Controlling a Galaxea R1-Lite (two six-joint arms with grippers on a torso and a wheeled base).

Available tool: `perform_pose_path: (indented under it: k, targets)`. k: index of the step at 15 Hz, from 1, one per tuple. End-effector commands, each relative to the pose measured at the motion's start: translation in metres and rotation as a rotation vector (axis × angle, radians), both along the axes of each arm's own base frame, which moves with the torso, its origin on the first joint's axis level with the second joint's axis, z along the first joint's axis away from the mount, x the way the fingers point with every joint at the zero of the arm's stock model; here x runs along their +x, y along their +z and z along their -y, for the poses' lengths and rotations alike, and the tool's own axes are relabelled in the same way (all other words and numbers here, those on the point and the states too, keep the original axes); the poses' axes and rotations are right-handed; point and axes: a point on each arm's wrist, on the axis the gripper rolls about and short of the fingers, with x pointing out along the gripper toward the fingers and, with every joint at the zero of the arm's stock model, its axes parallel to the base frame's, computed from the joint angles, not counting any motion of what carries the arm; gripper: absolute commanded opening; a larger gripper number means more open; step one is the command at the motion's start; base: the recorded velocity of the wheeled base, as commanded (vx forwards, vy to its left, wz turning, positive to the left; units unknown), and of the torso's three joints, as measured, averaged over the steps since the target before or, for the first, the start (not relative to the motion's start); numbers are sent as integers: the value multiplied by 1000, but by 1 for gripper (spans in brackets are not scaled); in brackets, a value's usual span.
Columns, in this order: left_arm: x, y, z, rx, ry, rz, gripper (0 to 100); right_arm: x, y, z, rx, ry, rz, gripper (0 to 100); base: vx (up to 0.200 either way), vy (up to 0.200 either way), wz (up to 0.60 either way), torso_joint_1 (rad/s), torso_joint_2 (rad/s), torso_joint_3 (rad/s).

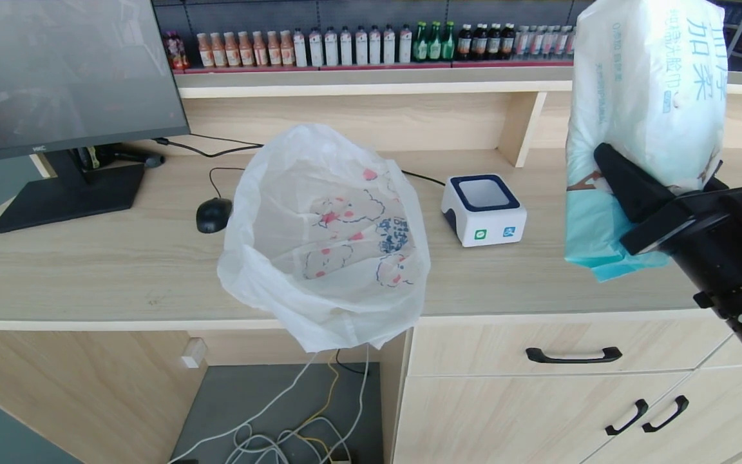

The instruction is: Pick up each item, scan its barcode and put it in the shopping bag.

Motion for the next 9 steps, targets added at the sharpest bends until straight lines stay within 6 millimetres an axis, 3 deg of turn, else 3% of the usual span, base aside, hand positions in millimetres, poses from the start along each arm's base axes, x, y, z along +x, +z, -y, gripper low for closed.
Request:
perform_pose_path:
  k: [1, 9]
  targets:
    - [0, 0, 0, -1, 1, 0, 100, 0, 0, -2, -1, 9, 0, 0, 0, 0, 0, 0, 0, 0]
    - [0, 0, 0, -5, 1, 0, 100, 10, 3, -16, 2, 41, 7, 0, 0, 200, 0, -1, 1, 3]
